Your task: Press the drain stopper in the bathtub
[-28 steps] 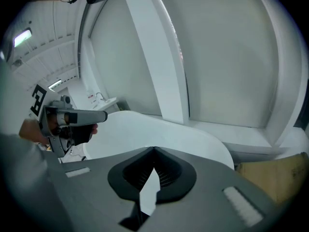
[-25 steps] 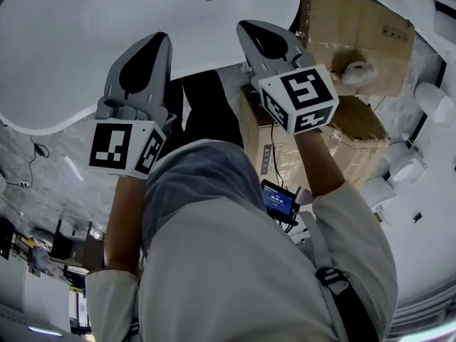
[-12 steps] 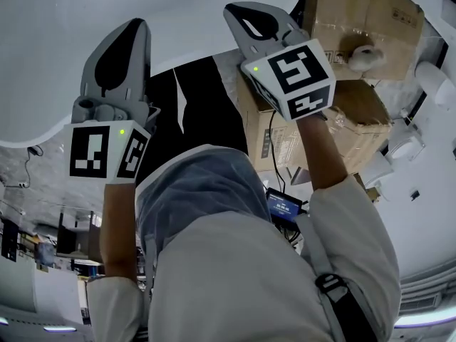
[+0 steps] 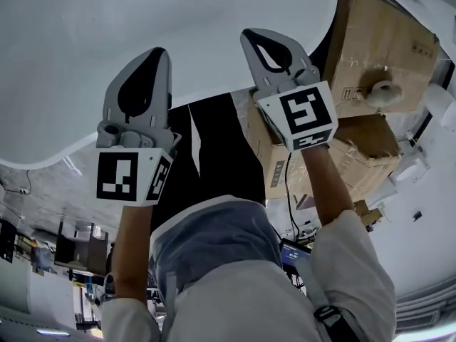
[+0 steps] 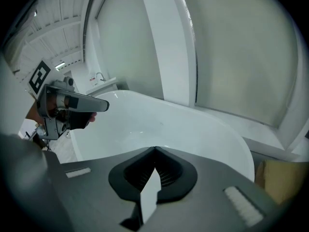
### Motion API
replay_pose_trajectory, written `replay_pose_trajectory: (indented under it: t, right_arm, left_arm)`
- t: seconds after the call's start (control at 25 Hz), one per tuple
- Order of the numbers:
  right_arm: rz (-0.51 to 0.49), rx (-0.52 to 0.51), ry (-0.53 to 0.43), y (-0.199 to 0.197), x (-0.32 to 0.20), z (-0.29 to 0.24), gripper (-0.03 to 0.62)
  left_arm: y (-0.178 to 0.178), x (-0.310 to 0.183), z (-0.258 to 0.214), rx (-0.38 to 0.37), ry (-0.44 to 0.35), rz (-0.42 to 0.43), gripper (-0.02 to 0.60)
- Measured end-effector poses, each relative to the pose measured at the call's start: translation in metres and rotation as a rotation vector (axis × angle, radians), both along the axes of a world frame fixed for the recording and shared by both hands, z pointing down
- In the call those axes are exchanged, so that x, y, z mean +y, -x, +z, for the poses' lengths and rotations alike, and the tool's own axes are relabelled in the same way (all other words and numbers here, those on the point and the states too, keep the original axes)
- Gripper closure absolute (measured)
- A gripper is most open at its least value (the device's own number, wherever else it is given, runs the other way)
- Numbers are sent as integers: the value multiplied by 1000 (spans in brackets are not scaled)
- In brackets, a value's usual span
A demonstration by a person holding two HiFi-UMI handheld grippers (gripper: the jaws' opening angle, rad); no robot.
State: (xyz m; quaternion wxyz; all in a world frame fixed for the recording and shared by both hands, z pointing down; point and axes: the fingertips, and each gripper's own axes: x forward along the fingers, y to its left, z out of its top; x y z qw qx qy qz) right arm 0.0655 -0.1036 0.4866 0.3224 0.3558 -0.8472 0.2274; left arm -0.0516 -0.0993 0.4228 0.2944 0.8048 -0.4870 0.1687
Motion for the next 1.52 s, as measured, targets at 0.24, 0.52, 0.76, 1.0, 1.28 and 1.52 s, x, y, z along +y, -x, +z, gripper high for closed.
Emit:
replay_pose_trajectory:
  t: [0.24, 0.52, 0.76, 1.0, 1.28, 1.52]
  right_arm:
    - [3, 31, -9, -3, -14, 53, 607]
    - [-10, 104, -52, -5, -34, 105, 605]
    - [-25, 110, -52, -1, -42, 156, 600]
    - [31, 61, -5, 3, -55, 200, 600]
    - [52, 70, 31, 10, -63, 260, 600]
    - [107, 70, 89, 8, -61, 316, 600]
  left_arm:
    - [5, -15, 43, -30, -12, -1, 581]
    - [-2, -32, 81, -33, -45, 37, 581]
    - [5, -31, 121, -59, -37, 43, 581]
    - [20, -26, 152, -74, 28, 25, 581]
    - [31, -30, 176, -68, 28, 3, 581]
    - [32, -27, 196, -69, 40, 10, 581]
